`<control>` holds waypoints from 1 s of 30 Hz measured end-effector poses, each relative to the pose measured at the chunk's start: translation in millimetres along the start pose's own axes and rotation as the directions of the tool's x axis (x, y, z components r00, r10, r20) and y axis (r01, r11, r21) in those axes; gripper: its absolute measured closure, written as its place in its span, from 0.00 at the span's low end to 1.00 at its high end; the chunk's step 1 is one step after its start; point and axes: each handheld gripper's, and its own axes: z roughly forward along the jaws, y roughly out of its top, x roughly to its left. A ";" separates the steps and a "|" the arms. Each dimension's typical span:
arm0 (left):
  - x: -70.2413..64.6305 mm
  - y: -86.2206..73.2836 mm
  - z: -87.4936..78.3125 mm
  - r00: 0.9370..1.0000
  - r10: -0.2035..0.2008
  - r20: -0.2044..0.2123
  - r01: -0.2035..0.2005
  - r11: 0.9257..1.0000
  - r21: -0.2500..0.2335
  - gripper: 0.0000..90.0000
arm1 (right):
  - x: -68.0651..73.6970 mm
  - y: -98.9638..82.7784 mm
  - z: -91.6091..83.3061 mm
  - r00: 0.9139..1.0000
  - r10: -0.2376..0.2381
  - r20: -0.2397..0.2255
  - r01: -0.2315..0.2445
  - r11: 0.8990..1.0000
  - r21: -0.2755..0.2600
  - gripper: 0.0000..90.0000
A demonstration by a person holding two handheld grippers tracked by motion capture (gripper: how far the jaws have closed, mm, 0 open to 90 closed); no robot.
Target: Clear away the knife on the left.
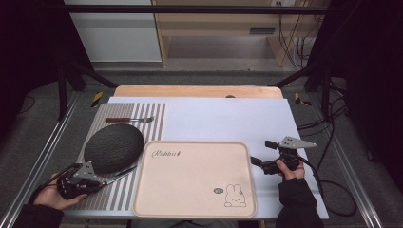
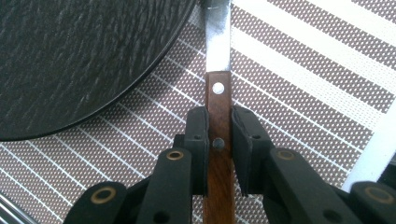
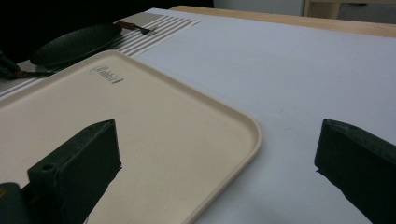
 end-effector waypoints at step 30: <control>-13.7 9.6 -21.0 1.000 -0.011 -0.022 0.009 0.997 -0.075 0.85 | -0.1 0.2 -0.7 1.000 -0.003 0.002 0.003 1.000 -0.003 0.00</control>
